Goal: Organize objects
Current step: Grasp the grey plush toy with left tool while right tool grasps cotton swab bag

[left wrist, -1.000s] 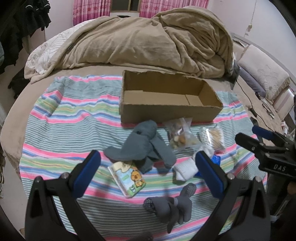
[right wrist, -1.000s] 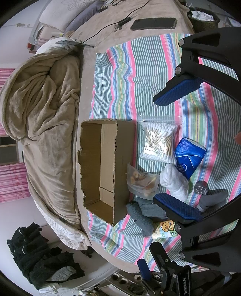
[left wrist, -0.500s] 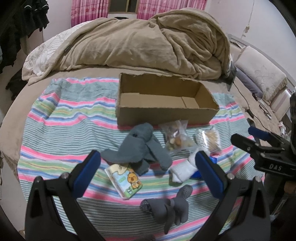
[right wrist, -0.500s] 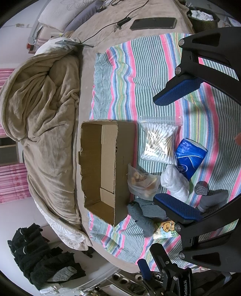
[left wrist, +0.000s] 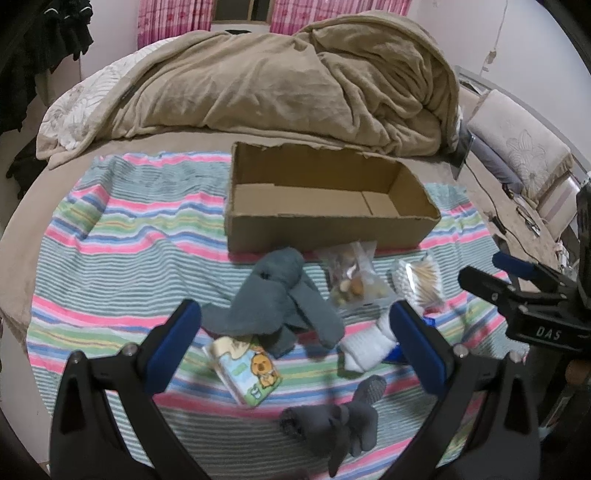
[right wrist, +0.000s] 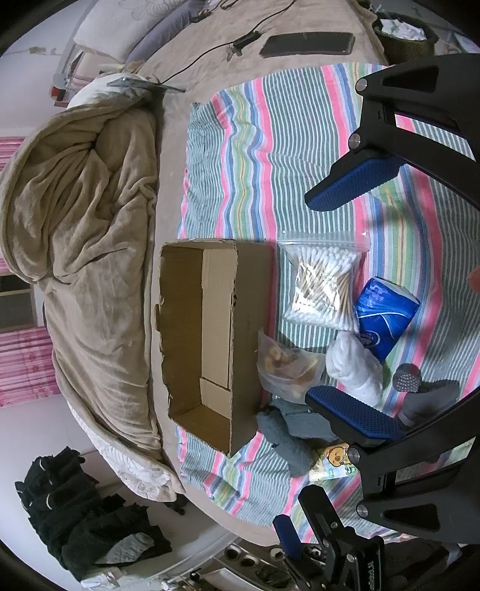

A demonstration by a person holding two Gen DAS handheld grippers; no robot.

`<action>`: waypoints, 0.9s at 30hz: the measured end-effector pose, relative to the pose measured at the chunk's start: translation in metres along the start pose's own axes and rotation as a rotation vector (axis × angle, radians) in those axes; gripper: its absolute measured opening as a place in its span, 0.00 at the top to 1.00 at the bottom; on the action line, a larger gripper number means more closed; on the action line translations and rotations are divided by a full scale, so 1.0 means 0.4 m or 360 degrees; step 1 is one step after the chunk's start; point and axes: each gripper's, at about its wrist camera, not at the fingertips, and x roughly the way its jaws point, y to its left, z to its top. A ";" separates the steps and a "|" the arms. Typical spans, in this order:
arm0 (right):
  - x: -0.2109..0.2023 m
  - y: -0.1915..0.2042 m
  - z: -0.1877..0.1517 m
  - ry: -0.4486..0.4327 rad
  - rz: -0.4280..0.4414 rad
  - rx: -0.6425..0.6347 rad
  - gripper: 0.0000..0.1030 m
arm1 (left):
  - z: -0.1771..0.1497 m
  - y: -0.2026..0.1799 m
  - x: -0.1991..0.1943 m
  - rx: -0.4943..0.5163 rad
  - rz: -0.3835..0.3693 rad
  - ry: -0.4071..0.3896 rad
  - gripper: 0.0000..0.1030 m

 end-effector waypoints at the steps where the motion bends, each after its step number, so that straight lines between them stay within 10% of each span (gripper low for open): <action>1: 0.008 -0.003 0.001 0.0007 -0.0001 0.0006 0.05 | 0.001 0.002 0.007 0.0000 0.0002 0.0006 0.01; 27: 0.214 -0.070 -0.014 0.0267 0.0004 0.0128 0.05 | -0.005 0.041 0.254 0.0036 -0.0024 0.0270 0.21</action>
